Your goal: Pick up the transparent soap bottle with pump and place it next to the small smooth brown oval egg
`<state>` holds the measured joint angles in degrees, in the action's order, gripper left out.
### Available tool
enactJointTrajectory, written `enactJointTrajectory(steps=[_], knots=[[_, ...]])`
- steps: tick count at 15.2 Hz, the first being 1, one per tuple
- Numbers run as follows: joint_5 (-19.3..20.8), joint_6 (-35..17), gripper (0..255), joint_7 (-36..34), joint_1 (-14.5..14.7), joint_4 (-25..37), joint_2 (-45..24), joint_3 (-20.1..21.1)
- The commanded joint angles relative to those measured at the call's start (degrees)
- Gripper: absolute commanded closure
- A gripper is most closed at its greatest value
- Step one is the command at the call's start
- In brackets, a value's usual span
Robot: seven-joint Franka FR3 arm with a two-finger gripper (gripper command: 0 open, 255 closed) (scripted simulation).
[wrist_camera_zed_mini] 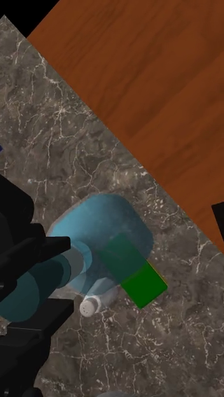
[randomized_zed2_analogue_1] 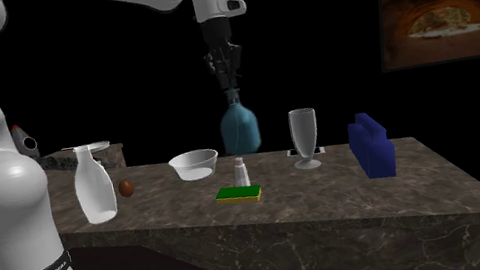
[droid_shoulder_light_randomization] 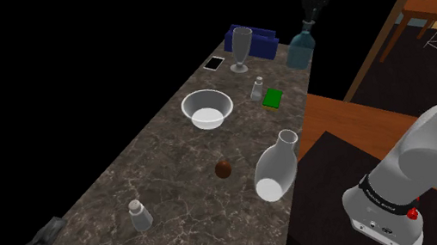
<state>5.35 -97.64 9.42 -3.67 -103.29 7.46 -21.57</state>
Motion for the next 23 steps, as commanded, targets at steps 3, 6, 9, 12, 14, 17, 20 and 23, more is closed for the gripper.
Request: enactJointTrajectory(steps=[3, 6, 9, 12, 14, 17, 20, 23], knots=[[1.53, 1.37, 255, -5.76, 1.85, -4.64, 5.9, 3.52], [1.93, 2.74, 255, -9.92, 3.06, -7.41, 9.77, 6.38], [1.78, 4.26, 255, -13.97, 4.21, -9.55, 13.09, 9.35], [1.18, 5.86, 255, -17.96, 5.39, -11.09, 15.87, 12.37], [0.58, 6.95, 255, -20.61, 6.21, -11.79, 17.43, 14.4], [-0.56, 8.59, 255, -24.59, 7.49, -12.35, 19.31, 17.46], [-1.95, 10.19, 255, -28.58, 8.73, -12.34, 20.64, 20.59], [-3.45, 11.73, 255, -32.62, 10.03, -11.75, 21.4, 23.69]])
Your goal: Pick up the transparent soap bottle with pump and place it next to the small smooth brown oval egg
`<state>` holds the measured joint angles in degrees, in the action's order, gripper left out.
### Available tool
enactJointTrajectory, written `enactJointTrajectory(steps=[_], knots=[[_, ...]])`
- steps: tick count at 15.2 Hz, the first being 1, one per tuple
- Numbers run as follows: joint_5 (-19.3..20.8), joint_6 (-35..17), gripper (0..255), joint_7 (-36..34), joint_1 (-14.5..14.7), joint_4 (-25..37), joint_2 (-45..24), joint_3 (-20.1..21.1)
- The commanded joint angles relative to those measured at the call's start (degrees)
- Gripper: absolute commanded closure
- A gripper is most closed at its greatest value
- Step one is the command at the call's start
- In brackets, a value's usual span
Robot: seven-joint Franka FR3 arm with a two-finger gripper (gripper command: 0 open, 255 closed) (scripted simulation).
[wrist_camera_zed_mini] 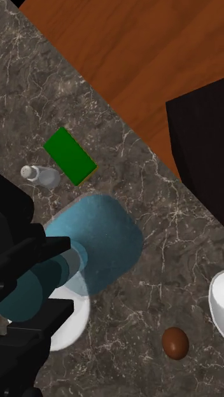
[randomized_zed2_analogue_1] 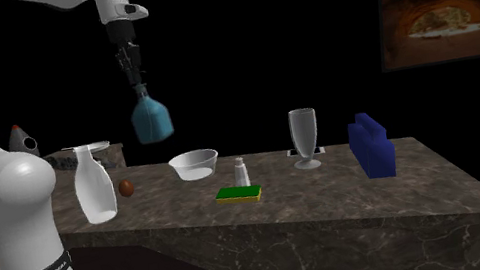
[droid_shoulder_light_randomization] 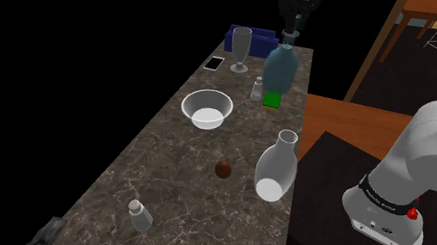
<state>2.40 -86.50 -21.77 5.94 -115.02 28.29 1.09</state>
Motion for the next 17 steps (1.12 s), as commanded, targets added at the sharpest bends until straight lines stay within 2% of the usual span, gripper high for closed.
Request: enactJointTrajectory(steps=[1, 9, 17], knots=[[-1.01, 1.09, 255, -2.79, 0.84, 0.3, 0.7, 2.09], [-5.06, 4.72, 255, -13.95, 3.92, 5.12, -0.56, 10.66], [-7.69, 7.89, 255, -25.98, 6.38, 14.07, -6.02, 19.79]])
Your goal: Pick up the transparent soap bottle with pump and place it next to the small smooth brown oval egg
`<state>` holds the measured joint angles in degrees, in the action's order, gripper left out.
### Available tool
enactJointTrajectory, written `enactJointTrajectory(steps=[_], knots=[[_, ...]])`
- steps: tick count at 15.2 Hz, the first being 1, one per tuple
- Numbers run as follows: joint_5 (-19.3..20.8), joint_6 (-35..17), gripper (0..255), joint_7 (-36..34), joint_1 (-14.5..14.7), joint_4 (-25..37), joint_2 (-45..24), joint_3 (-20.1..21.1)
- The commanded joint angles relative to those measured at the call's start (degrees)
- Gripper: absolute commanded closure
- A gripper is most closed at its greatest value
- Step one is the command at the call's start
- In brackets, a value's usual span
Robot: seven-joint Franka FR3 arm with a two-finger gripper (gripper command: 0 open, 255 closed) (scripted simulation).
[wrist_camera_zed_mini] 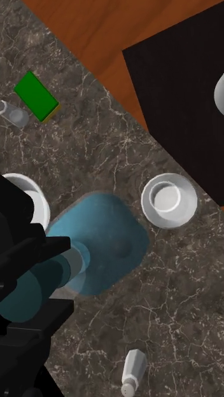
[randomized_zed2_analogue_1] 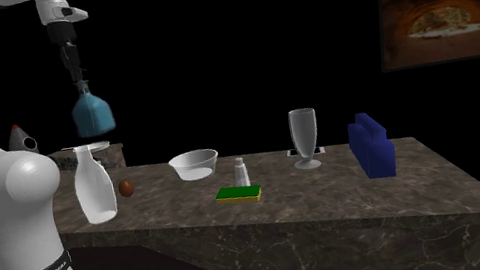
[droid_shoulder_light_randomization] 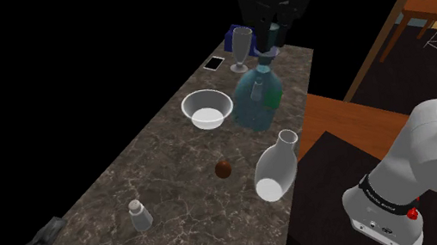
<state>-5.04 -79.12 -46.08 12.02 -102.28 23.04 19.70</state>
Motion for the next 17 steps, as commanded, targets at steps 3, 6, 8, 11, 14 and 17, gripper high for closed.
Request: enactJointTrajectory(steps=[3, 6, 8, 11, 14, 17], knots=[[-0.43, 1.7, 255, -6.59, 1.16, 5.88, -4.05, 4.88], [0.11, 3.0, 255, -11.86, 2.08, 11.19, -8.15, 8.87], [1.04, 3.99, 255, -15.64, 2.84, 15.24, -11.46, 11.72], [2.28, 4.25, 255, -19.42, 3.9, 18.36, -14.72, 14.47], [1.51, 1.63, 255, -18.8, 3.86, 14.41, -13.15, 13.99], [0.87, -0.9, 255, -18.28, 3.88, 10.72, -11.8, 13.63]])
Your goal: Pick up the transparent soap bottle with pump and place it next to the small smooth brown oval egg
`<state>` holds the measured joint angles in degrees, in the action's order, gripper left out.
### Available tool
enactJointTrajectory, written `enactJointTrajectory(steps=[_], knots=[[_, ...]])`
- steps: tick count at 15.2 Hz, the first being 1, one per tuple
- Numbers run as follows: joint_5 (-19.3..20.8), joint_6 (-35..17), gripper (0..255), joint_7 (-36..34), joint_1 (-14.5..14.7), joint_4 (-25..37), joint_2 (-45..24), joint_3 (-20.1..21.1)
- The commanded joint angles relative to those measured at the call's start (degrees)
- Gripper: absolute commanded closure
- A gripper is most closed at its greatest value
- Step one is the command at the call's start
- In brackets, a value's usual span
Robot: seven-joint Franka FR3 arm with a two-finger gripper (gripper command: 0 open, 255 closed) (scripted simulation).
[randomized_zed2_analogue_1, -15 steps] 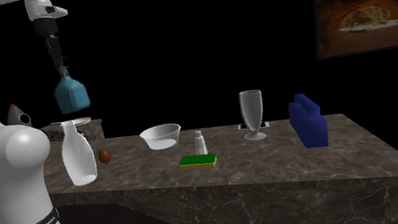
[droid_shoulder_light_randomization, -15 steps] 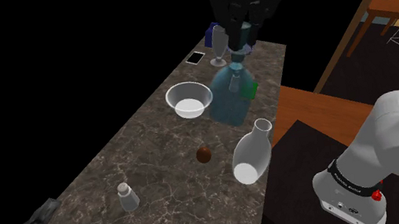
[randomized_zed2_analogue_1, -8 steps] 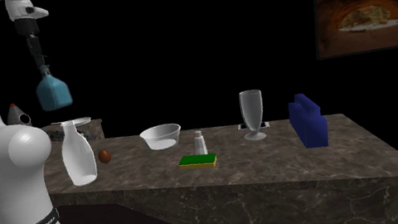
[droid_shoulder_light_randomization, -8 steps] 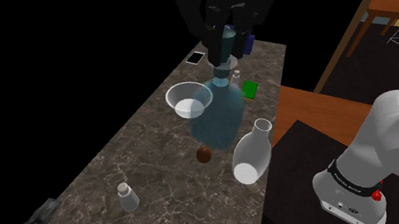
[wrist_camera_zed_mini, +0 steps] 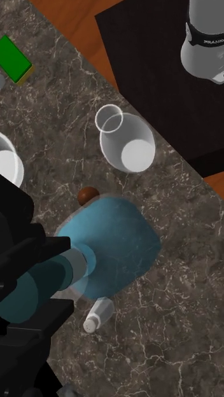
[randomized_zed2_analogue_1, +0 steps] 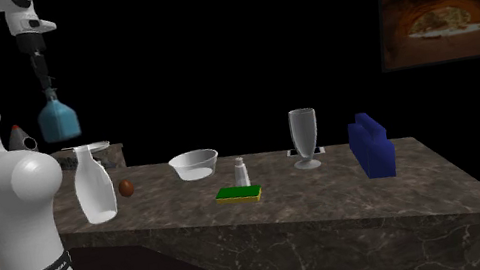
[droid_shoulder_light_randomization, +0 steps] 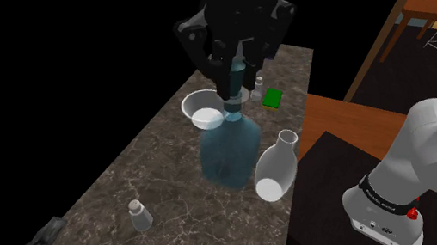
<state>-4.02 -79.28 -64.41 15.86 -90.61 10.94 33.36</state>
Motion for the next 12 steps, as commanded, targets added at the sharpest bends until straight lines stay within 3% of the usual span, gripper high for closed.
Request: enactJointTrajectory(steps=[1, 12], knots=[[-0.34, -1.57, 255, 0.2, 0.05, -2.12, 0.7, -0.13], [-1.87, -10.32, 255, 1.34, 0.43, -13.65, 3.88, -0.6]])
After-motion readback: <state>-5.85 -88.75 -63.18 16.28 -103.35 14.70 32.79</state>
